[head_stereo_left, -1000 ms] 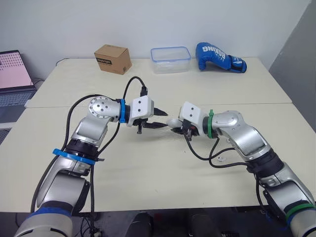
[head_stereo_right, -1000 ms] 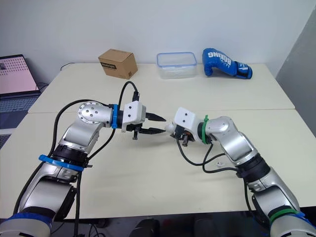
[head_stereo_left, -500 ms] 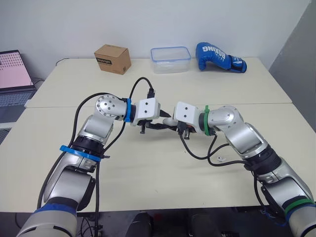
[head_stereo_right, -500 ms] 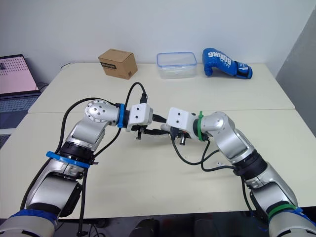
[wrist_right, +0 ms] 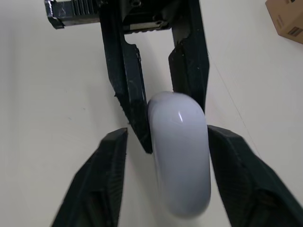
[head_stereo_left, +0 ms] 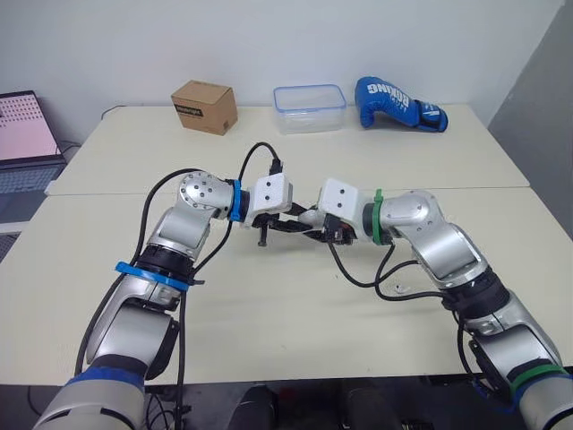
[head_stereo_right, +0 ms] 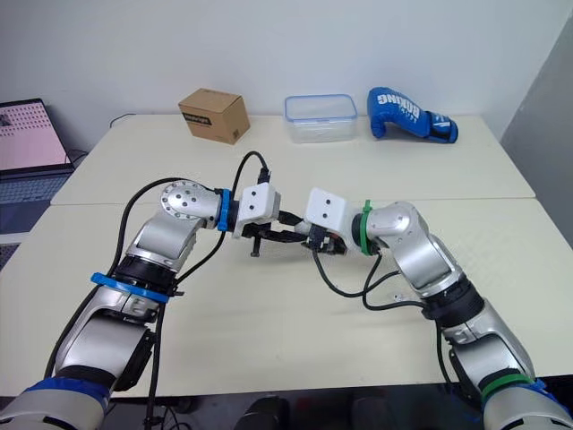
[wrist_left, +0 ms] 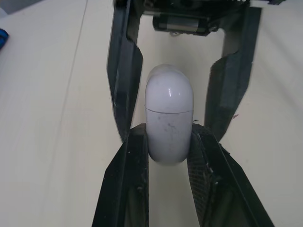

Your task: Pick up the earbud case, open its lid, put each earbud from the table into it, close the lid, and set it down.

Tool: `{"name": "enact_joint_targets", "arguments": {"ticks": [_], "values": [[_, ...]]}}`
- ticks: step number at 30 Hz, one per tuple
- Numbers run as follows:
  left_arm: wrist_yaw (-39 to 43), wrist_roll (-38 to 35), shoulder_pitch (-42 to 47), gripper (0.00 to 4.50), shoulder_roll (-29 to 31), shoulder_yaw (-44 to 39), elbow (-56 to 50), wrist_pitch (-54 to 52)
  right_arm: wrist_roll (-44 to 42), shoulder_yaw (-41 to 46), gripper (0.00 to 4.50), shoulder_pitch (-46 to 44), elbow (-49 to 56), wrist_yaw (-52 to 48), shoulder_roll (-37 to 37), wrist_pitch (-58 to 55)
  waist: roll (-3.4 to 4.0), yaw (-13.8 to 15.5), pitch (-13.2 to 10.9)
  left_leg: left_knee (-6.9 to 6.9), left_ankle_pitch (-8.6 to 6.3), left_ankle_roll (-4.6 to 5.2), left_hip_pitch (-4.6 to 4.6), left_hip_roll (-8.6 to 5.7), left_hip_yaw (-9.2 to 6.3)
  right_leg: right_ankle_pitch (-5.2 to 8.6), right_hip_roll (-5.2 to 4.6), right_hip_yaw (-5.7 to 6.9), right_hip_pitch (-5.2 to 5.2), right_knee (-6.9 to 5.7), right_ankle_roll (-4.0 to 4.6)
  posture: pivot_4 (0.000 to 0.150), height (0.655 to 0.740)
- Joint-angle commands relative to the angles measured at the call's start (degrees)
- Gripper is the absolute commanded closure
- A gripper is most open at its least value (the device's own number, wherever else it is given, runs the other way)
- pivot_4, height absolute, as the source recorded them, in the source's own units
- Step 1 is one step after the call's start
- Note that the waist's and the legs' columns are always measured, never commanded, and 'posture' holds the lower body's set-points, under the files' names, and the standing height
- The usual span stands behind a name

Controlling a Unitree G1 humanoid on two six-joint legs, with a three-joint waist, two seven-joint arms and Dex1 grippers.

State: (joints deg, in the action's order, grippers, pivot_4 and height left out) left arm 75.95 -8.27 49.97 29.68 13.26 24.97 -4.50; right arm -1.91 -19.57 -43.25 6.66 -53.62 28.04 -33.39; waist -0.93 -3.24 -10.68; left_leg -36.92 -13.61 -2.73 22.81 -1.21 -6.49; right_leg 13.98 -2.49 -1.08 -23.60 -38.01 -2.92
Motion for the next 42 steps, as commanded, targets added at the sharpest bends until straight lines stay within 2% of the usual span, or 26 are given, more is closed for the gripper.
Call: {"name": "enact_joint_targets", "arguments": {"ticks": [1,3,6,8,15,23,26,30,34,38,42], "values": [[0.6,-7.2,-1.9,3.78,2.0,-5.3,-4.5,-12.6,-7.0,8.8,0.55,3.5,4.6,0.1,1.0,-5.2,-0.01,0.0,0.0,0.00,0.00,0.00,0.01,0.00,0.00,0.00,0.00,0.00,0.00,0.01,0.00,0.150,0.7400],[-0.2,-11.4,-3.8,3.78,2.5,-7.5,-8.5,-20.9,-11.6,13.5,0.04,5.6,6.9,2.1,-1.4,-9.0,-0.01,-0.1,0.0,0.00,0.00,0.00,0.00,0.01,-0.01,0.00,0.01,0.00,0.00,-0.03,0.00,0.150,0.7400],[-1.0,-16.8,-6.6,3.78,3.7,-9.9,-15.2,-30.9,-17.2,18.5,0.04,7.5,9.3,6.2,-5.9,-14.7,-0.01,-0.2,0.0,0.01,0.00,0.00,-0.02,0.07,-0.03,0.00,0.05,0.00,-0.01,-0.08,0.01,0.150,0.7400],[-1.9,-18.3,-7.4,3.78,4.1,-10.5,-18.2,-34.1,-18.3,18.6,0.04,7.8,9.9,7.7,-7.3,-15.9,-0.01,-0.1,0.0,0.01,0.00,0.00,-0.04,0.10,-0.07,0.00,0.07,0.02,0.00,-0.10,0.02,0.150,0.7400],[-3.8,-20.3,-8.1,3.78,4.4,-9.9,-22.2,-37.3,-20.4,17.8,0.04,5.5,7.6,12.2,-10.4,-16.7,-0.01,0.1,0.0,0.00,0.00,-0.01,-0.06,0.07,-0.03,0.00,0.06,-0.01,0.03,-0.05,0.02,0.150,0.7400],[-4.9,-21.1,-10.7,3.78,4.9,-9.8,-24.3,-37.5,-28.9,27.6,0.04,2.3,2.4,18.6,-13.9,-23.2,0.00,0.3,0.0,0.02,0.00,-0.01,-0.05,0.05,-0.01,-0.01,0.02,-0.04,0.02,-0.03,0.03,0.150,0.7400],[-6.2,-21.1,-11.2,3.78,4.5,-10.3,-24.5,-37.0,-30.6,28.4,0.04,2.4,2.7,19.1,-13.0,-24.7,0.00,0.3,0.0,0.04,0.00,-0.01,-0.05,0.04,0.01,-0.01,0.02,-0.04,0.01,-0.02,0.03,0.150,0.7400],[-14.2,-17.5,-12.0,3.78,0.4,-12.7,-22.9,-28.3,-31.0,26.2,0.04,4.7,4.3,14.8,-5.7,-26.3,0.00,0.6,0.0,0.03,0.00,-0.01,-0.05,0.02,0.03,-0.01,0.00,-0.06,0.02,-0.01,0.03,0.150,0.7400],[-27.7,-10.5,-14.3,3.78,-5.9,-15.2,-23.0,-12.6,-31.4,22.8,0.04,12.1,9.8,5.8,7.5,-24.9,0.00,1.5,0.0,0.05,0.00,0.00,-0.01,-0.08,0.07,0.00,-0.16,-0.04,0.03,0.11,0.02,0.150,0.7400],[-36.9,-7.9,-17.5,3.78,-11.0,-16.0,-27.0,-8.8,-24.2,17.4,0.04,24.4,12.7,-4.5,22.5,-12.3,-0.03,1.8,0.0,0.00,-0.01,0.00,0.06,-0.23,0.11,0.00,-0.34,-0.02,0.09,0.26,-0.02,0.150,0.7400],[-40.2,-7.6,-20.6,3.78,-12.1,-15.7,-30.8,-9.3,-18.5,15.0,0.04,31.8,9.5,-8.2,28.4,-1.7,-0.08,1.4,0.0,-0.04,-0.01,0.00,-0.05,-0.28,0.29,0.07,-0.45,-0.06,0.19,0.31,-0.17,0.150,0.7400]]}}
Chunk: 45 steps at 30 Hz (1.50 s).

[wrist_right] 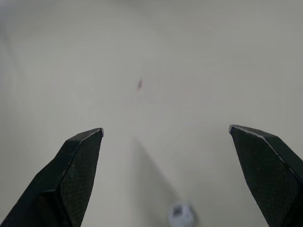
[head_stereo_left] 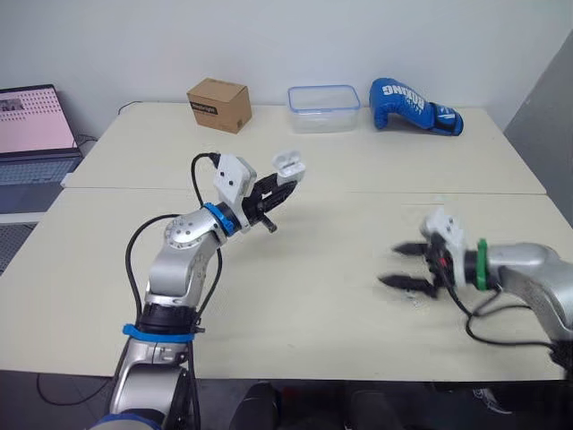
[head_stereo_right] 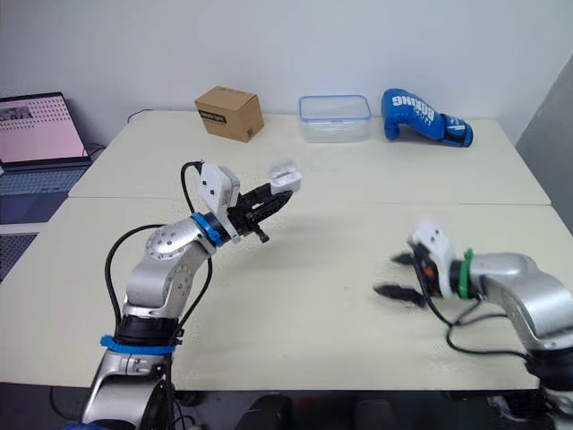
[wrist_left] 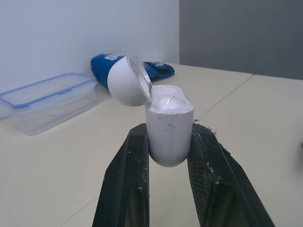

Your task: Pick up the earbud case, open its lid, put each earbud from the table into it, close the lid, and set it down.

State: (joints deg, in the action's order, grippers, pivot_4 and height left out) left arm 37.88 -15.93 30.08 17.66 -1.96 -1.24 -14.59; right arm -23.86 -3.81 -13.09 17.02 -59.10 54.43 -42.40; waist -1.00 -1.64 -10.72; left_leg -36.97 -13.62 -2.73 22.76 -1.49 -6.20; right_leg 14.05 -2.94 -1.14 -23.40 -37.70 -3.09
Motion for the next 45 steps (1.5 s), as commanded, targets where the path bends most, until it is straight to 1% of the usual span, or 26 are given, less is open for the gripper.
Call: {"name": "enact_joint_targets", "arguments": {"ticks": [1,4,9,13,16,18,20,21,22,24,29,30,35,38,40,42,45], "values": [[-2.5,0.2,-1.4,3.78,0.0,-0.3,-5.2,0.6,5.0,-1.4,0.04,2.7,-2.1,-3.2,2.6,10.0,-0.01,-0.3,0.0,0.00,0.00,0.00,-0.06,0.04,0.05,0.11,0.01,-0.02,0.03,-0.01,-0.19,0.150,0.7400],[-3.1,0.1,-2.7,3.78,0.2,0.0,-6.2,0.5,9.1,-3.1,0.04,3.4,-5.9,-3.2,2.3,16.1,-0.01,-0.3,0.0,0.02,0.00,0.00,-0.32,0.13,0.09,0.13,0.10,-0.05,0.21,-0.03,-0.22,0.150,0.7400],[-3.9,-0.1,-2.4,3.78,0.2,-0.1,-6.5,0.1,13.1,-5.5,0.04,0.7,-11.9,-3.1,-0.6,22.0,-0.08,-0.3,0.0,0.01,0.01,-0.01,-0.31,0.14,0.07,0.13,0.13,-0.06,0.22,-0.03,-0.21,0.150,0.7400],[-3.1,0.0,-2.2,3.78,0.4,0.8,-6.0,0.7,19.7,-9.9,0.04,-1.3,-17.6,-7.1,0.9,32.3,-0.10,-0.2,0.0,0.01,0.01,-0.02,-0.33,0.14,0.04,0.13,0.13,-0.04,0.25,-0.02,-0.21,0.150,0.7400],[-2.7,-0.1,-2.3,3.78,0.5,1.3,-5.8,0.9,21.0,-11.0,0.04,-3.5,-21.0,-9.2,0.5,35.5,-0.22,-0.1,0.1,0.02,0.00,-0.02,-0.38,0.13,0.02,0.13,0.13,-0.02,0.35,0.03,-0.21,0.150,0.7400],[-2.3,0.1,-2.3,3.78,0.7,1.8,-5.5,1.2,21.3,-11.8,0.40,-6.1,-24.0,-10.9,-0.2,36.1,-0.26,-0.1,0.1,0.01,0.00,-0.02,-0.38,0.11,0.00,0.13,0.12,-0.01,0.38,0.06,-0.21,0.150,0.7400],[-2.2,0.0,-2.4,3.78,0.7,2.0,-5.5,1.2,22.1,-12.6,0.90,-7.8,-26.5,-12.4,-0.4,37.7,-0.28,-0.1,0.1,0.00,0.00,-0.02,-0.41,0.11,0.01,0.11,0.11,-0.03,0.43,0.08,-0.20,0.150,0.7400],[-2.1,-0.1,-2.5,3.78,0.7,1.8,-5.6,0.9,22.5,-13.0,1.30,-8.5,-27.8,-13.1,-0.2,38.1,-0.28,-0.1,0.1,0.00,0.00,-0.02,-0.50,0.11,0.01,0.12,0.11,-0.03,0.51,0.09,-0.20,0.150,0.7400],[-2.0,-0.2,-2.7,3.78,0.9,1.7,-5.7,0.8,22.9,-13.3,1.60,-9.0,-28.8,-13.8,0.0,38.6,-0.29,0.0,0.1,0.02,0.00,-0.02,-0.63,0.10,-0.02,0.12,0.11,-0.01,0.65,0.12,-0.21,0.150,0.7400],[-1.9,-0.3,-2.9,3.78,1.1,1.5,-5.8,0.8,22.9,-13.5,2.29,-9.5,-30.0,-15.0,0.3,38.5,-0.29,0.0,0.1,0.14,-0.01,-0.02,-1.03,0.14,-0.15,0.12,0.12,0.15,1.23,0.52,-0.21,0.150,0.7400],[-2.7,-0.6,-3.9,3.78,1.0,1.2,-6.4,0.3,22.8,-13.5,4.01,-10.0,-31.0,-17.3,0.7,38.5,-0.29,0.0,0.1,0.12,-0.02,-0.02,-0.97,0.06,-0.17,0.04,0.02,0.12,1.29,0.73,-0.36,0.150,0.7400],[-2.7,-0.5,-4.1,3.78,0.9,1.4,-6.6,0.3,22.7,-13.5,4.12,-10.2,-31.1,-17.4,0.5,38.5,-0.29,0.0,0.1,0.12,-0.02,-0.02,-0.96,0.05,-0.16,0.03,-0.01,0.12,1.29,0.73,-0.36,0.150,0.7400],[-3.4,-0.1,-4.1,3.78,0.2,1.9,-6.6,0.8,21.3,-11.8,4.12,-10.8,-28.8,-17.8,1.2,35.5,-0.29,0.2,0.1,0.12,-0.02,-0.02,-0.94,0.01,-0.17,0.03,-0.05,0.14,1.29,0.73,-0.37,0.150,0.7400],[-4.1,0.1,-4.1,3.78,-0.6,1.6,-6.0,1.4,22.1,-9.9,4.12,-7.3,-26.8,-20.5,8.3,37.2,-0.22,0.5,0.1,0.12,-0.02,-0.02,-0.87,0.01,-0.18,0.03,-0.14,0.12,1.24,0.72,-0.37,0.150,0.7400],[-4.5,0.4,-4.8,3.78,-1.1,2.1,-6.0,1.9,24.8,-9.0,4.12,-5.8,-28.7,-19.3,13.1,39.6,-0.20,1.4,0.1,0.12,-0.02,-0.02,-0.81,-0.02,-0.21,0.04,-0.21,0.12,1.22,0.73,-0.38,0.150,0.7400],[-5.3,0.5,-5.8,3.78,-1.9,2.4,-6.6,2.0,27.1,-7.8,4.12,-4.9,-31.2,-16.2,16.0,39.8,-0.20,1.7,0.1,0.10,-0.05,0.00,-0.76,-0.11,-0.18,0.02,-0.23,0.10,1.22,0.81,-0.35,0.150,0.7400],[-6.1,1.1,-6.9,3.78,-2.6,3.1,-7.2,2.5,29.5,-7.0,4.12,-2.5,-33.4,-14.2,18.5,39.3,-0.20,1.6,0.1,0.12,-0.07,0.01,-0.75,-0.12,-0.10,-0.02,-0.25,0.04,1.17,0.82,-0.27,0.150,0.7400]]}}
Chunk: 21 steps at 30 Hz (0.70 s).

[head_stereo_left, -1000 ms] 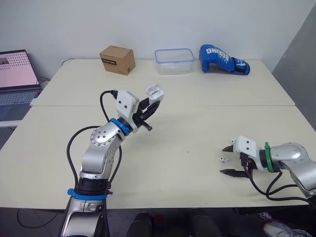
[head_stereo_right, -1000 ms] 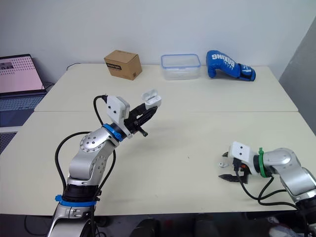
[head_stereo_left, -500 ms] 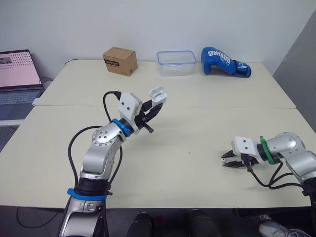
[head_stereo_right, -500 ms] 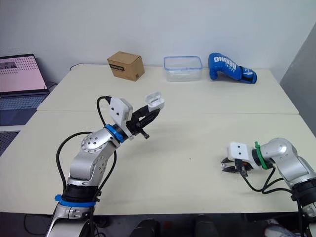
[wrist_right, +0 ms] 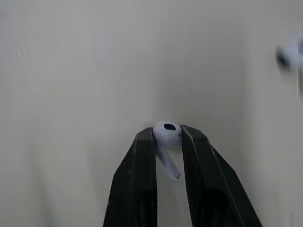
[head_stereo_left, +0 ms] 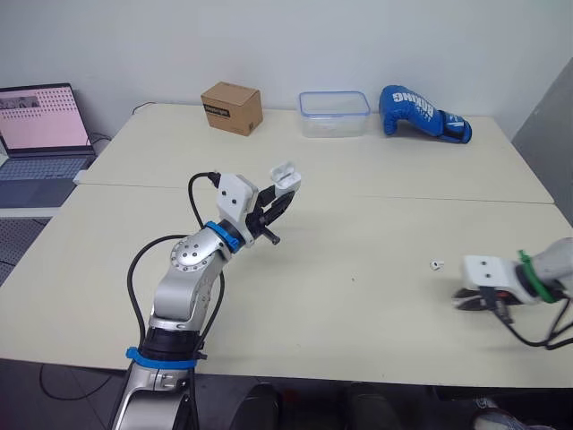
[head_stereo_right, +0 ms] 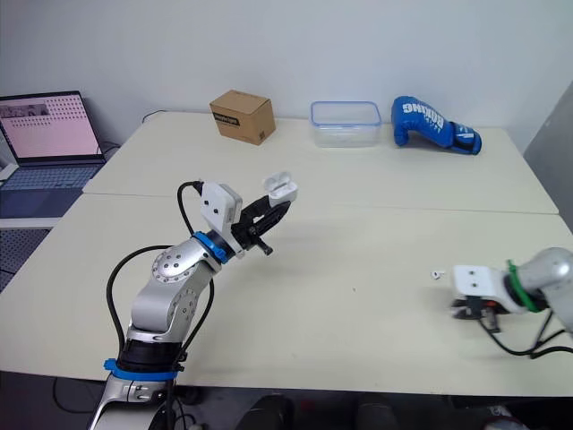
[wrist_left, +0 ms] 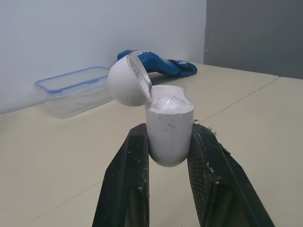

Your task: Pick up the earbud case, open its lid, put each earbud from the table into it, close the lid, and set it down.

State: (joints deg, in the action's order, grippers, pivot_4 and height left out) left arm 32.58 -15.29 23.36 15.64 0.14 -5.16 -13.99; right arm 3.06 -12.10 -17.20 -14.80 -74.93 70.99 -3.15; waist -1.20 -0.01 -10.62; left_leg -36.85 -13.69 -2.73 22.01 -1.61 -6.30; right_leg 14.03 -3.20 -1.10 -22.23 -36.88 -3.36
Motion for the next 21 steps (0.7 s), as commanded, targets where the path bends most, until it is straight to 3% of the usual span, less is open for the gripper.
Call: {"name": "enact_joint_targets", "arguments": {"ticks": [1,4,12,21], "values": [[-1.0,0.7,-0.3,3.78,-0.8,1.1,-3.3,2.0,3.3,1.3,4.12,2.5,-2.2,2.1,2.3,0.3,0.00,0.0,0.0,0.01,0.00,0.00,-0.02,0.00,0.01,0.01,0.03,0.02,0.00,-0.01,0.00,0.150,0.7400],[-1.5,0.8,0.3,3.78,-1.2,1.4,-2.7,2.5,4.4,1.0,4.12,4.2,-3.5,2.9,2.0,-0.9,0.00,-0.1,0.0,0.01,0.00,-0.01,-0.06,0.04,0.00,0.08,0.09,0.07,0.01,-0.03,-0.10,0.150,0.7400],[-0.7,0.6,2.2,3.78,0.0,0.8,-0.2,3.4,6.3,0.3,1.40,3.9,-4.3,1.8,1.8,-0.3,-0.02,0.3,0.0,-0.03,-0.02,-0.02,-0.03,-0.04,-0.06,0.11,0.06,0.07,0.10,0.01,-0.16,0.150,0.7400],[-1.9,0.7,1.1,3.78,-1.2,1.7,-1.4,2.9,8.4,-1.7,1.40,-1.2,-6.6,-2.4,0.2,-1.3,-0.03,0.4,0.0,-0.03,-0.04,-0.06,-0.03,-0.06,-0.09,0.10,0.06,0.09,0.09,0.01,-0.14,0.150,0.7400]]}}
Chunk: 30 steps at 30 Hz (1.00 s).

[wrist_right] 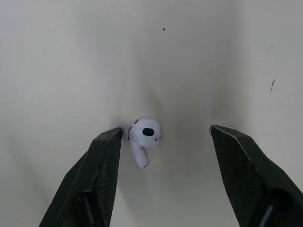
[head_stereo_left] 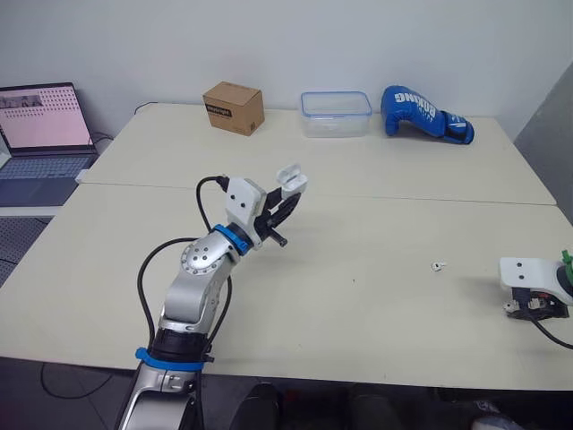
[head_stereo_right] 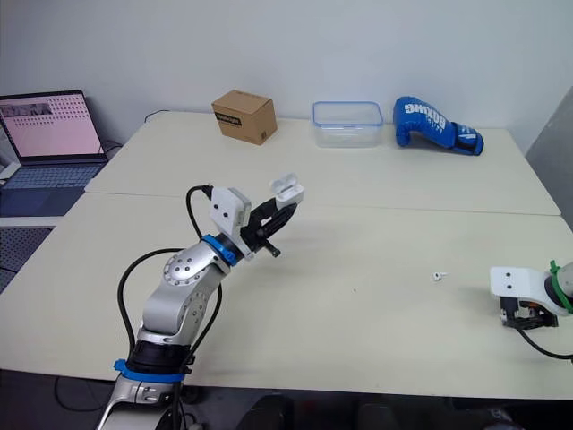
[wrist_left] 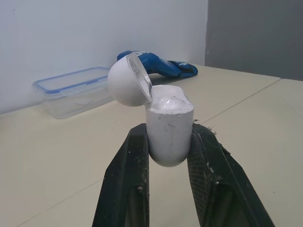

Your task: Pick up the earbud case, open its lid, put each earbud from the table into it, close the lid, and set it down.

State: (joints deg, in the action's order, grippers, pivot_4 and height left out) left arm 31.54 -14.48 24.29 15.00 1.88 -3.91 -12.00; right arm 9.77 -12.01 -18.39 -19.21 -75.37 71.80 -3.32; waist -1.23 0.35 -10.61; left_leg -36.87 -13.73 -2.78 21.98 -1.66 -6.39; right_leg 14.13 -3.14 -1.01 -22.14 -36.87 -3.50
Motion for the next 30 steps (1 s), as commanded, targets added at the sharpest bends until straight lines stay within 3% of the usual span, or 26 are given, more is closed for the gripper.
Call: {"name": "enact_joint_targets", "arguments": {"ticks": [1,2,5,11,14,17,22,25,30], "values": [[-1.1,-0.1,0.0,3.78,-0.6,-0.1,-2.8,0.8,1.8,-1.9,1.40,-0.4,-2.5,-2.2,-1.0,-1.3,0.00,0.0,0.0,0.00,0.00,0.00,0.00,0.00,0.00,0.00,0.00,0.01,0.00,0.00,0.00,0.150,0.7400],[-1.3,-0.1,-0.2,3.78,-0.7,-0.1,-3.0,0.7,1.8,-2.0,1.40,-0.7,-2.7,-2.3,-1.5,-1.5,-0.01,0.0,0.0,0.00,0.00,0.00,0.00,0.01,-0.01,0.00,0.00,0.00,0.00,0.00,0.00,0.150,0.7400],[-1.6,-0.1,-0.8,3.78,-0.5,-0.3,-3.0,0.8,1.6,-2.1,1.99,-1.1,-2.6,-3.1,-2.3,-1.9,-0.01,-0.1,0.0,0.00,-0.01,-0.01,-0.01,0.01,0.00,0.00,0.00,0.01,0.00,0.00,0.01,0.150,0.7400],[-0.8,-0.4,-0.6,3.78,-0.5,0.4,-3.3,0.4,-2.1,0.5,4.05,0.2,0.8,-5.2,-3.5,-3.4,-0.22,-0.5,0.1,-0.04,-0.01,-0.02,-0.07,0.06,0.07,0.01,0.01,0.00,0.02,-0.01,-0.04,0.150,0.7400],[0.1,-0.4,-0.1,3.78,-0.4,0.7,-2.5,0.7,-7.5,4.1,4.12,1.1,5.3,-5.9,-5.7,-8.1,-0.22,-0.7,0.1,-0.03,-0.01,-0.02,-0.09,0.12,0.08,0.01,0.05,0.01,0.02,-0.03,-0.02,0.150,0.7400],[1.4,-1.2,0.1,3.78,-0.3,1.0,-2.2,0.5,-21.5,11.6,4.12,-1.8,16.7,-3.1,-14.2,-23.3,-0.23,-1.5,0.1,0.01,-0.02,-0.03,-0.10,0.27,0.09,-0.02,0.18,0.00,-0.04,-0.08,0.05,0.150,0.7400],[2.6,-2.6,1.2,3.78,-1.3,1.4,-1.8,-0.3,-40.2,24.1,4.12,-15.1,31.5,19.4,-36.6,-50.6,0.34,-2.1,-0.2,-0.03,0.00,-0.05,-0.08,0.38,0.11,-0.07,0.38,-0.12,-0.17,-0.26,0.11,0.150,0.7400],[2.8,-3.0,2.1,3.78,-1.8,1.9,-1.8,-0.6,-45.0,27.3,4.12,-19.6,37.0,31.3,-47.4,-55.3,0.28,-1.2,-0.1,0.03,0.00,-0.05,0.03,0.32,-0.14,-0.23,0.37,0.04,-0.17,-0.18,0.38,0.150,0.7400],[3.1,-3.4,3.9,3.78,-2.5,2.6,-2.3,-2.0,-45.7,23.0,4.12,-22.4,42.3,43.3,-60.3,-52.9,0.29,-0.5,-0.1,0.05,-0.06,-0.09,0.37,0.19,-0.16,-0.21,0.27,0.06,-0.45,-0.15,0.35,0.150,0.7400]]}}
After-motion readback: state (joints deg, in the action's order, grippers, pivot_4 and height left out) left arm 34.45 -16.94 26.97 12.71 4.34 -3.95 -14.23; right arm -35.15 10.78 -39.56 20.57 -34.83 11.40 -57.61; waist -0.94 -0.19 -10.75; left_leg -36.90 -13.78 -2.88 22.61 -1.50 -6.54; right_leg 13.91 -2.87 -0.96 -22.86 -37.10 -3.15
